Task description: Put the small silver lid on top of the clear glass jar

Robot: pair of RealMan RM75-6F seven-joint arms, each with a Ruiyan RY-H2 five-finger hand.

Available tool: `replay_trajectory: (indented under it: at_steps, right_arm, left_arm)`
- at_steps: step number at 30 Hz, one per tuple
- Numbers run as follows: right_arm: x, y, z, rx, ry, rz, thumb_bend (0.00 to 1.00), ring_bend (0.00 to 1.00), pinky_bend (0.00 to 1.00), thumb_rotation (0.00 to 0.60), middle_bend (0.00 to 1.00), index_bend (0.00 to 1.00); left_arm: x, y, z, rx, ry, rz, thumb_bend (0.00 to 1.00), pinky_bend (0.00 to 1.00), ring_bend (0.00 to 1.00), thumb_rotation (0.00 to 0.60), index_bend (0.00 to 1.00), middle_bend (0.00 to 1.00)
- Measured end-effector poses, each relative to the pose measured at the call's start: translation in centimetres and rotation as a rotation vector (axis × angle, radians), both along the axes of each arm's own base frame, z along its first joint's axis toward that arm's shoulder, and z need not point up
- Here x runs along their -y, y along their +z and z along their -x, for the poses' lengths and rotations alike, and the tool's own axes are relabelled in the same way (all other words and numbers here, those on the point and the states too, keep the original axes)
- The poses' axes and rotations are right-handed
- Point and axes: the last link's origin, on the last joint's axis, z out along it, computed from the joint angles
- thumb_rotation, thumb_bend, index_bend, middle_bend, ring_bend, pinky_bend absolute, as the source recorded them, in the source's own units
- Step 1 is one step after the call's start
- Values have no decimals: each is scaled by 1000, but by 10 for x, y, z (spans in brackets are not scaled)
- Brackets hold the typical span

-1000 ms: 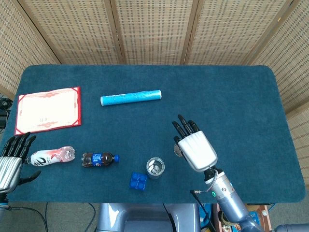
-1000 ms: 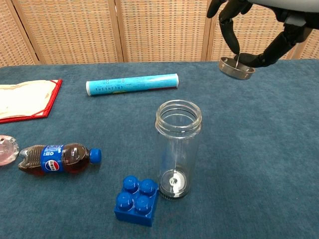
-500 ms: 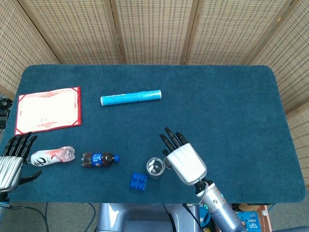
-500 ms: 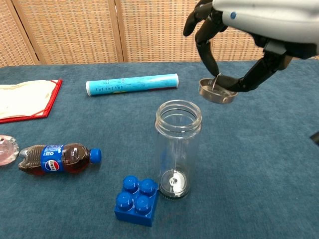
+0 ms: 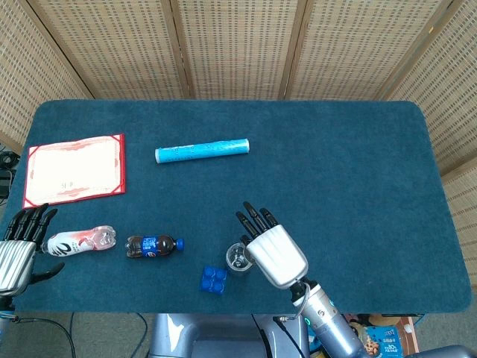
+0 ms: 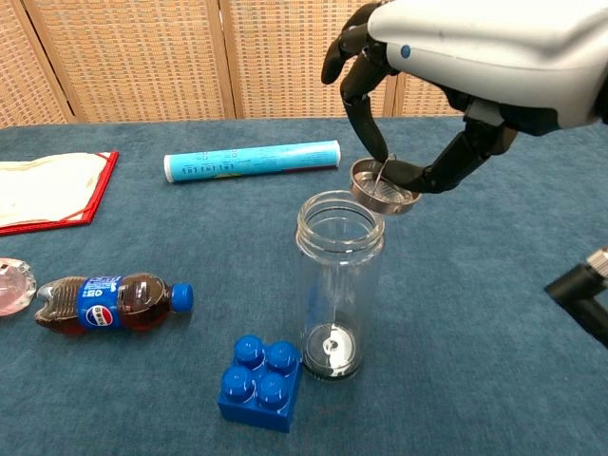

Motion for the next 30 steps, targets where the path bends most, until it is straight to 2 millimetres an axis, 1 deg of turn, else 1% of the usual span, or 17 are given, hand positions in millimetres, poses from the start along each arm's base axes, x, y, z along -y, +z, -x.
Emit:
replay_trajectory:
  at_steps: [6, 14, 30]
  right_arm:
    - [-5, -3, -6, 9, 15, -11, 540, 34, 274, 600, 242, 633]
    - [-7, -10, -13, 9, 25, -32, 540, 34, 274, 600, 242, 633]
    - [-1, -22, -25, 9, 32, -47, 540, 35, 274, 600, 243, 633]
  left_arm:
    - [0, 0, 0, -3, 0, 0, 179, 0, 0, 600, 0, 0]
    - [0, -1, 0, -4, 1, 2, 178, 0, 0, 600, 0, 0]
    - [-1, 0, 1, 0, 4, 3, 178, 0, 0, 600, 0, 0]
